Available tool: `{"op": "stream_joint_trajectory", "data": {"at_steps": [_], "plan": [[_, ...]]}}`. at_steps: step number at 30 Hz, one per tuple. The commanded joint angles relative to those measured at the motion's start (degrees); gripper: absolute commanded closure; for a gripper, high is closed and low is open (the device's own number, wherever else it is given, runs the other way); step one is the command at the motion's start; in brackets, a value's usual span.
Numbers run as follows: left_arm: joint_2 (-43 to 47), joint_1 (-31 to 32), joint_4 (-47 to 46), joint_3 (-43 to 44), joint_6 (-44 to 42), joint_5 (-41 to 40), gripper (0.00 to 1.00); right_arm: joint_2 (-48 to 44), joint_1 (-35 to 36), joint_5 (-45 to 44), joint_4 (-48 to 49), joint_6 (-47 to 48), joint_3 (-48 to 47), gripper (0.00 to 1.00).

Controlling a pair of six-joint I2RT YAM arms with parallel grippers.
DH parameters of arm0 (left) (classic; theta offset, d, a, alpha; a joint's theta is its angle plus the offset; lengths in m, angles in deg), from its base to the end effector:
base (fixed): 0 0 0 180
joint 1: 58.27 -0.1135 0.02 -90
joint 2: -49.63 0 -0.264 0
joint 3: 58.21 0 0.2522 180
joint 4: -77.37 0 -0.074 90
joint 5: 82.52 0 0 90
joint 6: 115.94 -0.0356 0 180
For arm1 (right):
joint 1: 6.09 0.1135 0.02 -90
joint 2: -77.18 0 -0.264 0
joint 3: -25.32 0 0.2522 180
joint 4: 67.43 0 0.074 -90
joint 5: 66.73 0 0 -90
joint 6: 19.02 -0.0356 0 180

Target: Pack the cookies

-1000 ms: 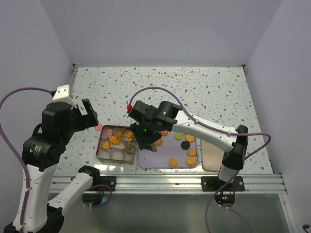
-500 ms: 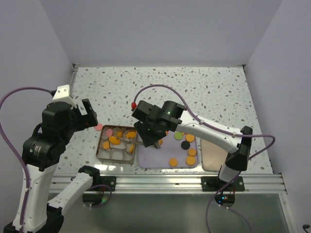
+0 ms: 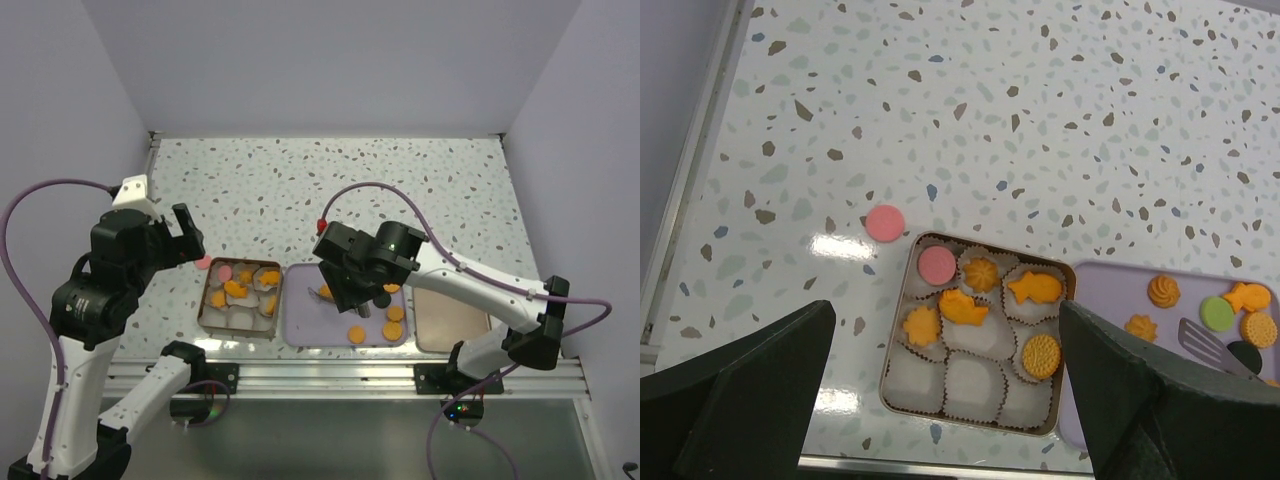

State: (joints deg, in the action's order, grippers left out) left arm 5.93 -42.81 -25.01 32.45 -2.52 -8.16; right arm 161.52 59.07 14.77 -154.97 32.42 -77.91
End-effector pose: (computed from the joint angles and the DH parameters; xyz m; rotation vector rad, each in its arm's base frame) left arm 0.0936 -0.0159 0.4250 -0.3067 2.0638 -0.1250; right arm 0.1192 0.2449 0.3561 -0.6022 2.7167 0.2848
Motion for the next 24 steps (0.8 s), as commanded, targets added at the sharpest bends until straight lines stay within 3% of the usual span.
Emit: {"op": "stream_joint_trajectory", "data": {"at_steps": [1,24], "plan": [[0.5,0.2,-3.0,-1.4,0.7,1.2,0.0,-1.3,-0.2,-2.1,-0.9,-2.4,1.5,0.5],[4.1,0.3,0.5,-1.9,2.7,-0.1,0.0,3.3,-1.4,0.3,4.5,-0.6,6.0,0.51]]}}
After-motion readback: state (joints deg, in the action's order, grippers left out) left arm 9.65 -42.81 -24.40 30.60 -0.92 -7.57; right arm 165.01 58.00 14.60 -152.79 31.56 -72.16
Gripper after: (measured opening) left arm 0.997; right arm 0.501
